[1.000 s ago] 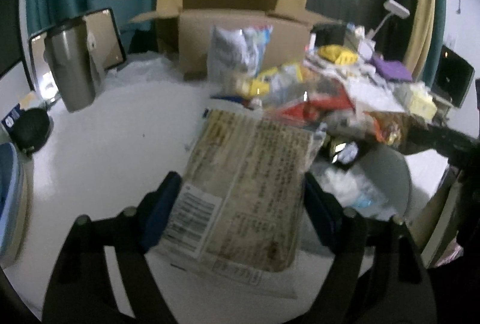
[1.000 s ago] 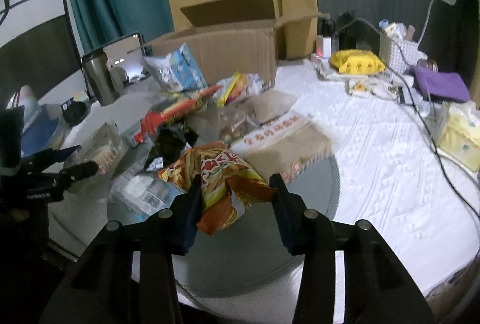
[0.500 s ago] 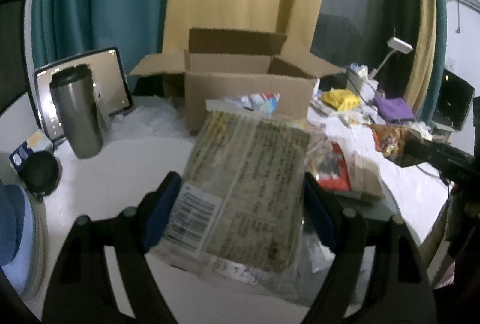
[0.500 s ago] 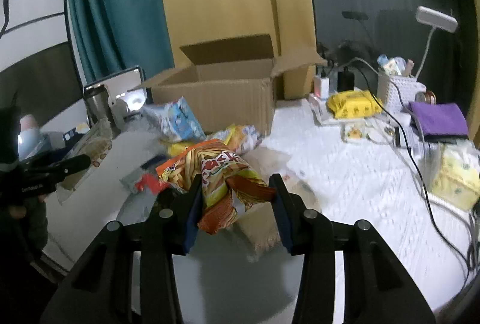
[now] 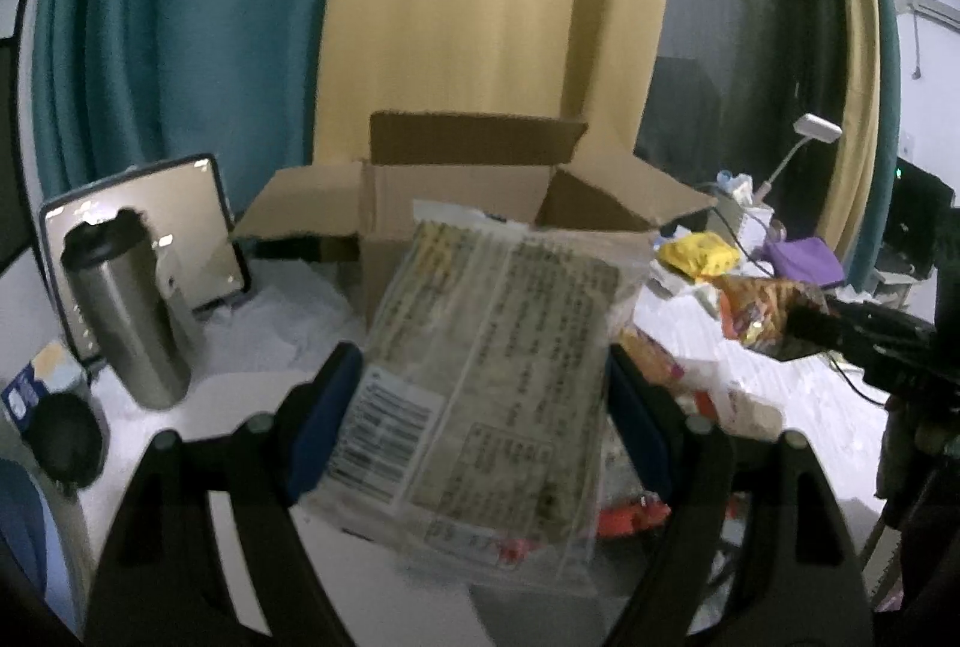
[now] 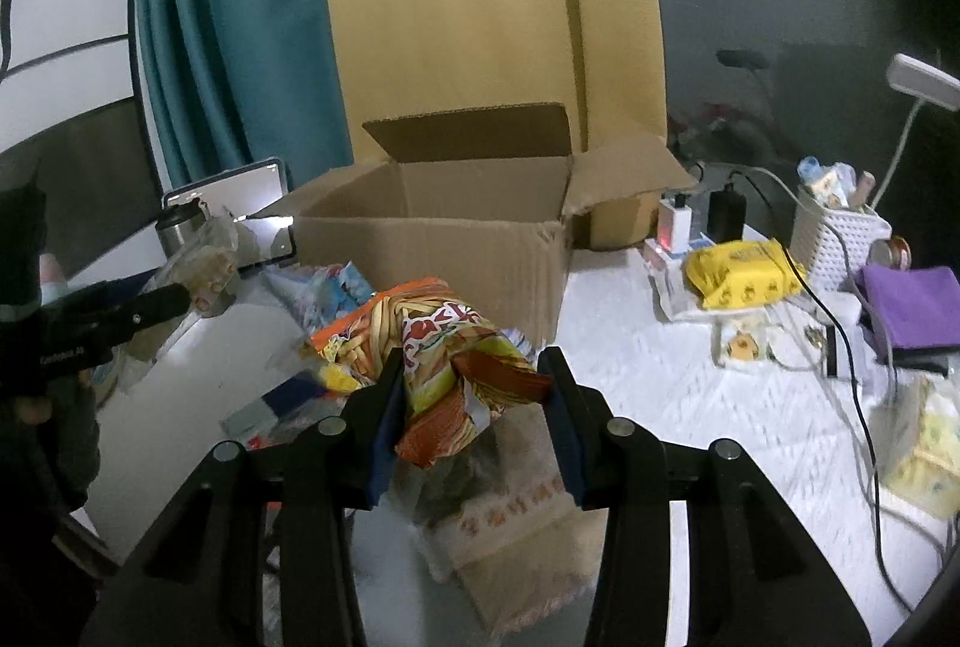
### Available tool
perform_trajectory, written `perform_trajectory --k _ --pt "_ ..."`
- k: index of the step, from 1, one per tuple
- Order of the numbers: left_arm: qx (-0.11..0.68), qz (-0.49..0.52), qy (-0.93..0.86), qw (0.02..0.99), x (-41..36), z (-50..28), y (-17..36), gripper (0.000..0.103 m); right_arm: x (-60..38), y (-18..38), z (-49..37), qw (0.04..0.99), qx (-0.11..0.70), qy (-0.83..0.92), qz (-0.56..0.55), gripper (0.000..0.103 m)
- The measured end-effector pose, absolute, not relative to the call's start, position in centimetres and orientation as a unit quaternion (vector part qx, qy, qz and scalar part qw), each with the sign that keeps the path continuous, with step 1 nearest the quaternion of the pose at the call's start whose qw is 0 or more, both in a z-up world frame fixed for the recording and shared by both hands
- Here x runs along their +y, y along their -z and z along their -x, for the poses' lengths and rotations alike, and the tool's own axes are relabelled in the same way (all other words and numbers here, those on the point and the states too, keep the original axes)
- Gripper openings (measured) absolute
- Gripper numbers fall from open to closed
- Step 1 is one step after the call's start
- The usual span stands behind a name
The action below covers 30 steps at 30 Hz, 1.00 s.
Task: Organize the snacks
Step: 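Lift both held bags and carry them over the open cardboard box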
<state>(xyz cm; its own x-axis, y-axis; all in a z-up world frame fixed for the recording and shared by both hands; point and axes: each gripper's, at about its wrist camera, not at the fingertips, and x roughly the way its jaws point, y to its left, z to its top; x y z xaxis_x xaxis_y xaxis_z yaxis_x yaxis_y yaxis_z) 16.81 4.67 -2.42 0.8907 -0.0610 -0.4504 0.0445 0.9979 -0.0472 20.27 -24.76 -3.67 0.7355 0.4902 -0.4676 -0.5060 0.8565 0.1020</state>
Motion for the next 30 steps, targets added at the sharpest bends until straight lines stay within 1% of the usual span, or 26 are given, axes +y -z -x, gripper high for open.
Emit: perform_trajectory --k 18,25,30 --pt "0.192 -0.021 0.042 0.980 3.9 -26.0 0.3 0.081 -21.3 1.7 -28.9 0.932 0.211 -0.289 0.052 0.046" --pt "0.184 -0.017 0.046 0.982 5.5 -29.8 -0.3 0.081 -20.2 1.2 -32.0 0.932 0.204 -0.295 0.056 0.046" --pt "0.197 0.003 0.052 0.979 6.7 -33.3 -0.4 0.081 -19.0 0.7 -34.2 0.932 0.203 -0.297 0.055 0.046"
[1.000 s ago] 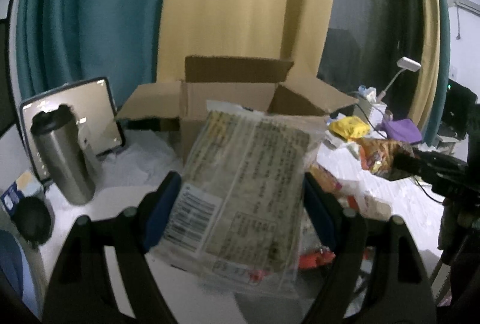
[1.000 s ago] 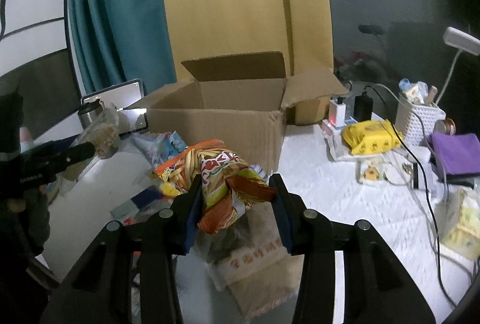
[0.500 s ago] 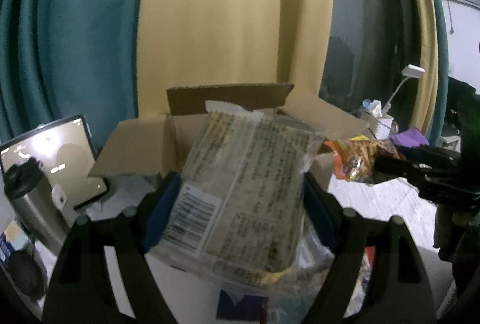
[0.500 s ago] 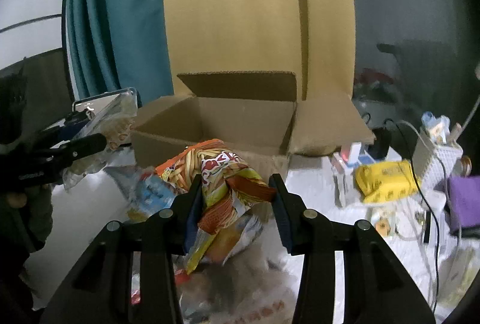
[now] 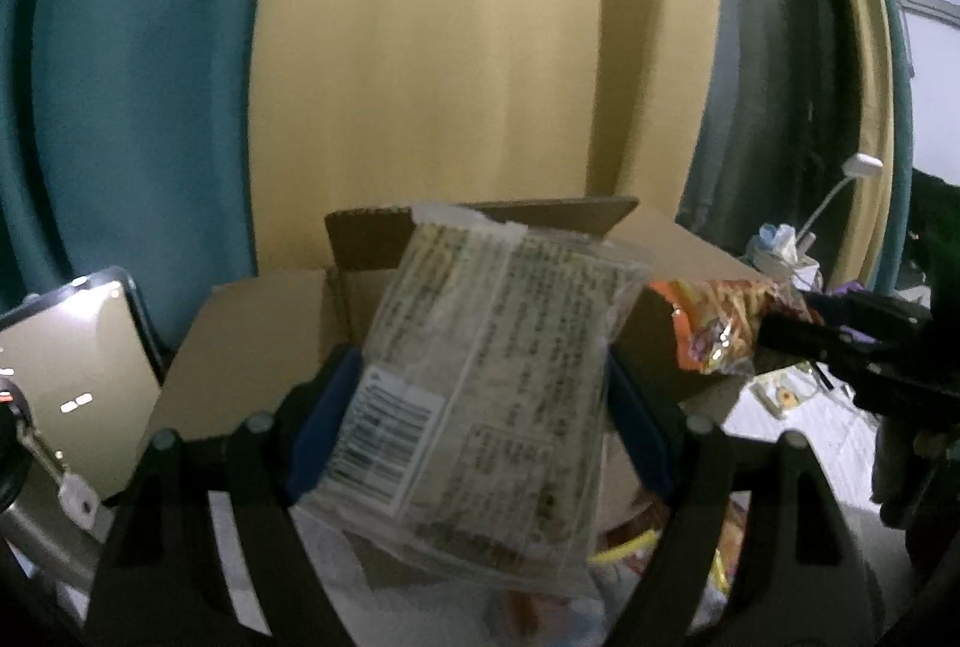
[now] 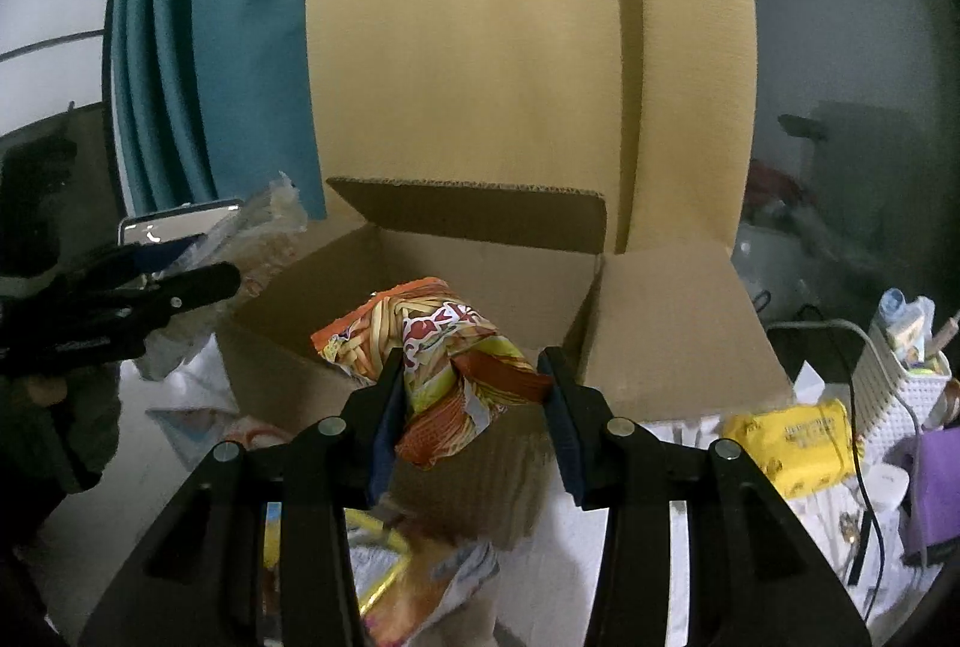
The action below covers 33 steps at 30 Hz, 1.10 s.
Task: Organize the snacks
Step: 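Lift both held bags and carry them over the open cardboard box, then open both grippers to drop the bags into the box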
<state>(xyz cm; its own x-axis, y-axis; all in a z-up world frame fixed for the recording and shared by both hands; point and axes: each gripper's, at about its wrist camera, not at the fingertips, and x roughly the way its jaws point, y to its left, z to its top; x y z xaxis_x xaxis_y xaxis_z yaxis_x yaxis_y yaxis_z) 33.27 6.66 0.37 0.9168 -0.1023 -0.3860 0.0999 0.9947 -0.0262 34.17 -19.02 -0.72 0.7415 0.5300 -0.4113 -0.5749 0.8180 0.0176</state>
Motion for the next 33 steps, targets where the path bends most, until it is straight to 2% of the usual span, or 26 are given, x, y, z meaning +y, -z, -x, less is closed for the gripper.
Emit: perform_trajectory --k 11,14,16,17,18,22,33 --pt "0.215 0.044 0.053 0.974 7.7 -38.0 -0.4 0.082 -16.2 -0.3 -39.6 0.934 0.205 -0.291 0.015 0.046" --pt "0.248 0.063 0.071 0.964 8.2 -39.6 -0.2 0.082 -15.6 -0.1 -40.9 0.937 0.215 -0.274 0.002 0.049" --pt "0.267 0.073 0.076 0.958 8.4 -40.4 0.2 0.082 -15.3 -0.1 -41.5 0.941 0.215 -0.261 0.000 0.059" --pt "0.268 0.074 0.074 0.958 8.4 -40.4 0.3 0.083 -15.2 -0.2 -41.4 0.943 0.211 -0.258 -0.002 0.073" --pt "0.266 0.075 0.074 0.958 8.4 -40.3 0.3 0.085 -15.1 -0.3 -41.2 0.945 0.205 -0.256 -0.003 0.080" --pt "0.256 0.082 0.081 0.960 8.4 -39.4 -0.4 0.095 -15.2 -0.6 -40.4 0.945 0.198 -0.259 0.000 0.081" --pt "0.236 0.088 0.073 0.965 8.0 -36.2 -2.3 0.095 -16.0 -0.1 -37.5 0.936 0.216 -0.278 0.003 0.081"
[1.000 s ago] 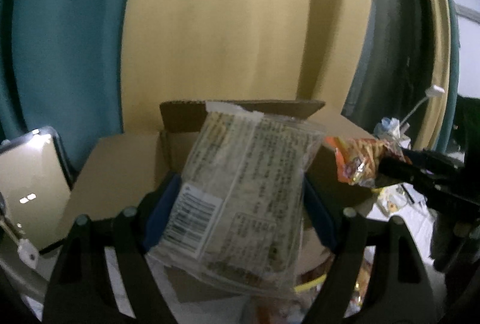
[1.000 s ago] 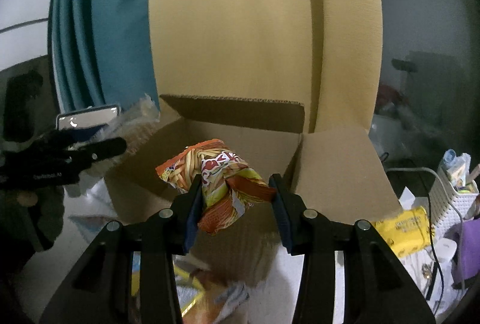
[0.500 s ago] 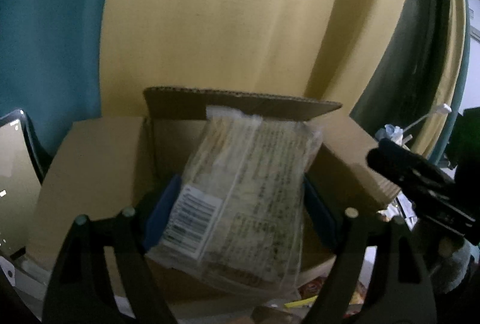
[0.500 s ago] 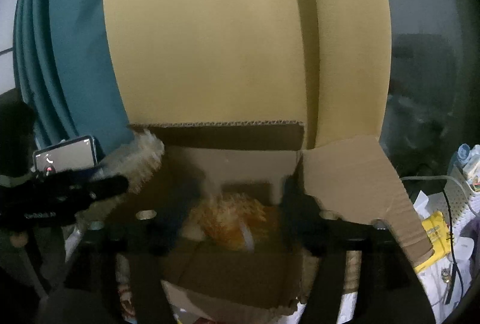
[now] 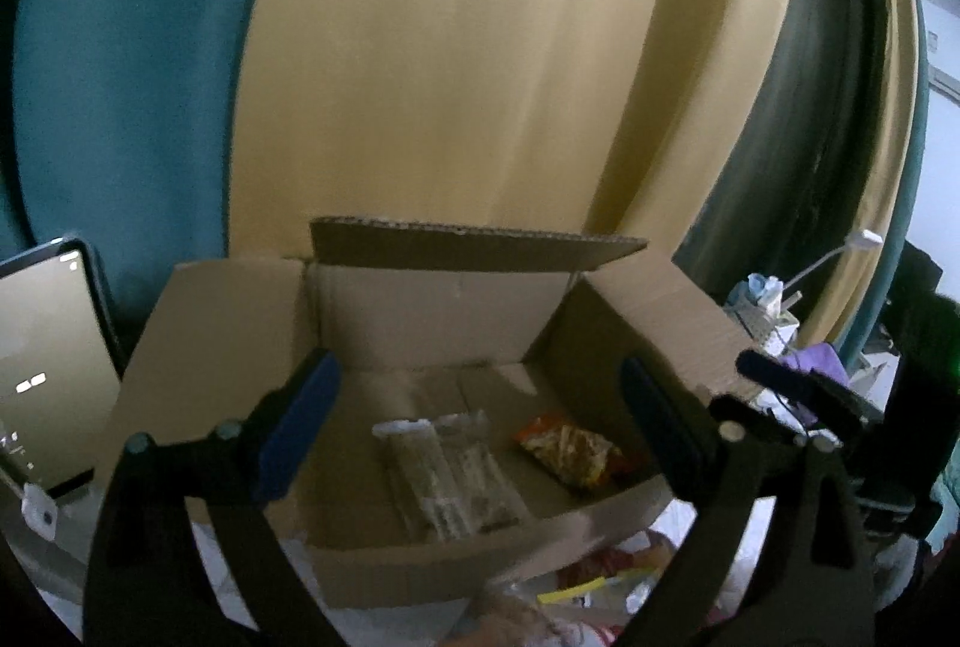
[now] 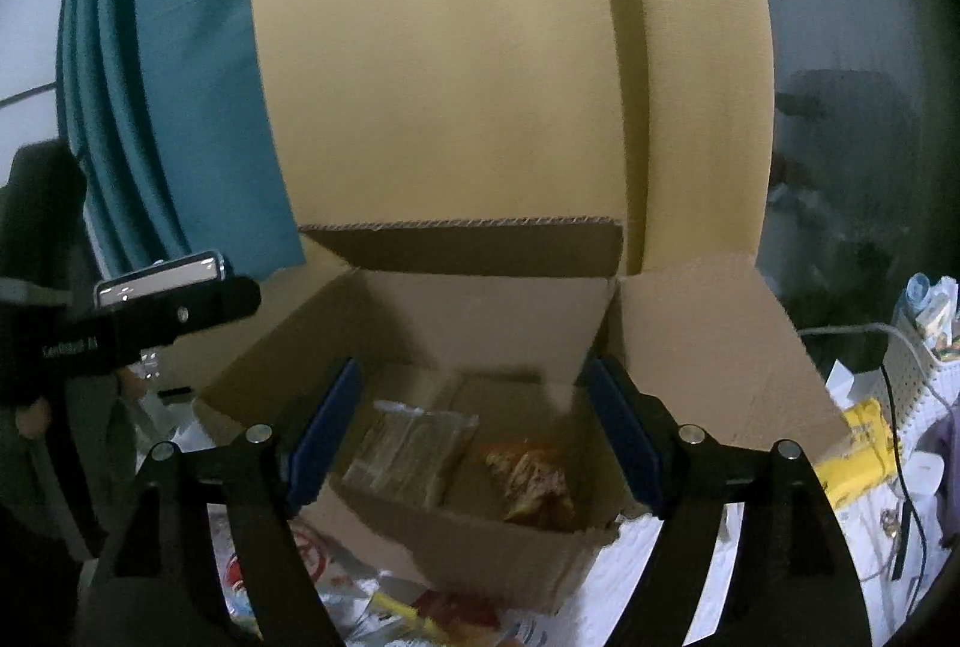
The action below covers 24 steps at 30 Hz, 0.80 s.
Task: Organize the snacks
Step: 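Open both grippers to drop the bags into the box, then grasp the white-red snack bag with the right gripper while the left gripper reaches the pile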
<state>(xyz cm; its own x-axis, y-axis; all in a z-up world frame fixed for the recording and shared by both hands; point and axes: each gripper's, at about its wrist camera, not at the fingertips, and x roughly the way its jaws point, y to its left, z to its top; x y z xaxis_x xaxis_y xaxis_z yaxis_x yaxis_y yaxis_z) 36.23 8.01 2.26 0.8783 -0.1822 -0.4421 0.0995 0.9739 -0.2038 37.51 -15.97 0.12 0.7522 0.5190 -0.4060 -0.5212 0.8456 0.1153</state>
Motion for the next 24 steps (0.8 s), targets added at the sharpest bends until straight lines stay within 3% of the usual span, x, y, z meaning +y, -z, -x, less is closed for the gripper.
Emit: perform_trajectory --k 10,24 --pt "0.242 0.094 0.068 0.963 8.5 -32.1 -1.7 0.095 -14.9 1.8 -34.2 0.919 0.248 -0.306 0.007 0.081" --pt "0.276 0.120 0.051 0.952 10.7 -26.2 3.0 0.095 -11.9 4.7 -30.8 0.894 0.290 -0.341 0.031 0.081"
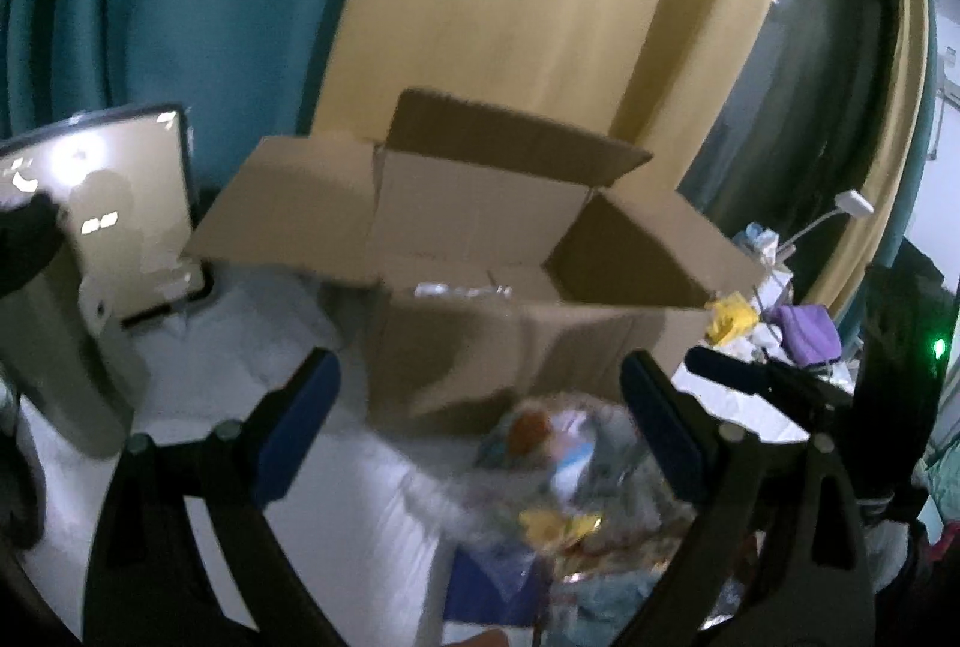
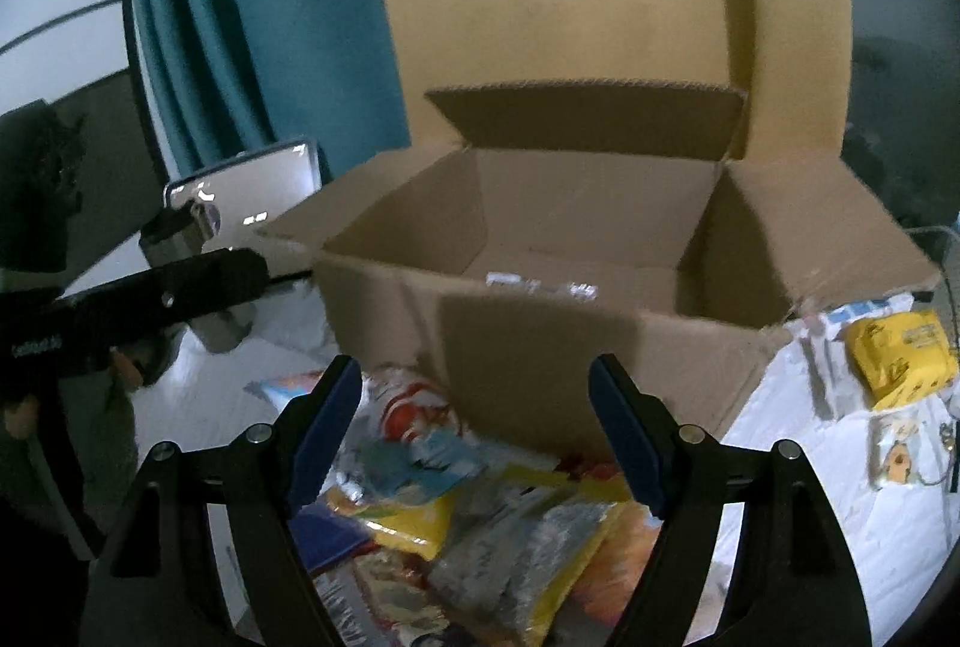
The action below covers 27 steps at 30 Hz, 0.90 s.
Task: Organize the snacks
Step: 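Grasp the white-red snack bag with the right gripper while the left gripper reaches the pile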
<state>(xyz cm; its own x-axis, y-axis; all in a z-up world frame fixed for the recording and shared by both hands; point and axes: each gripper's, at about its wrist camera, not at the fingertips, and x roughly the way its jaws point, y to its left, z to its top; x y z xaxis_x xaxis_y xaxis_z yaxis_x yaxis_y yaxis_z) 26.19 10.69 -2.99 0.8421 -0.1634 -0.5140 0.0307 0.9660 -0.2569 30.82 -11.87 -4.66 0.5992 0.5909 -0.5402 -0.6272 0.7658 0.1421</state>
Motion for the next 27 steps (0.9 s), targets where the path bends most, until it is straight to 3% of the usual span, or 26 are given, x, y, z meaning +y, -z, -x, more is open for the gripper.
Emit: perform_trajectory --k 7,10,11,14,15,17,27 --pt "0.301 0.130 0.039 0.944 11.6 -24.5 5.4 0.095 -10.0 6.4 -30.4 0.874 0.321 -0.362 0.049 0.079" --pt "0.307 0.130 0.037 0.942 11.7 -24.3 5.8 0.095 -8.9 7.1 -30.4 0.867 0.332 -0.366 0.063 0.061" --pt "0.308 0.130 0.036 0.942 11.6 -24.1 5.9 0.095 -8.8 7.2 -30.3 0.866 0.333 -0.366 0.065 0.048" --pt "0.316 0.129 0.037 0.939 11.2 -24.2 6.4 0.095 -8.5 7.6 -30.1 0.863 0.335 -0.372 0.071 0.042" --pt "0.320 0.129 0.038 0.938 11.0 -24.2 6.7 0.095 -8.6 7.7 -30.0 0.862 0.336 -0.374 0.072 0.032" --pt "0.326 0.125 0.041 0.936 10.4 -24.4 7.1 0.095 -8.9 7.6 -29.9 0.863 0.333 -0.374 0.072 0.024" --pt "0.364 0.066 0.072 0.926 7.0 -27.5 9.4 0.095 -13.7 4.9 -28.4 0.882 0.292 -0.367 0.048 0.021"
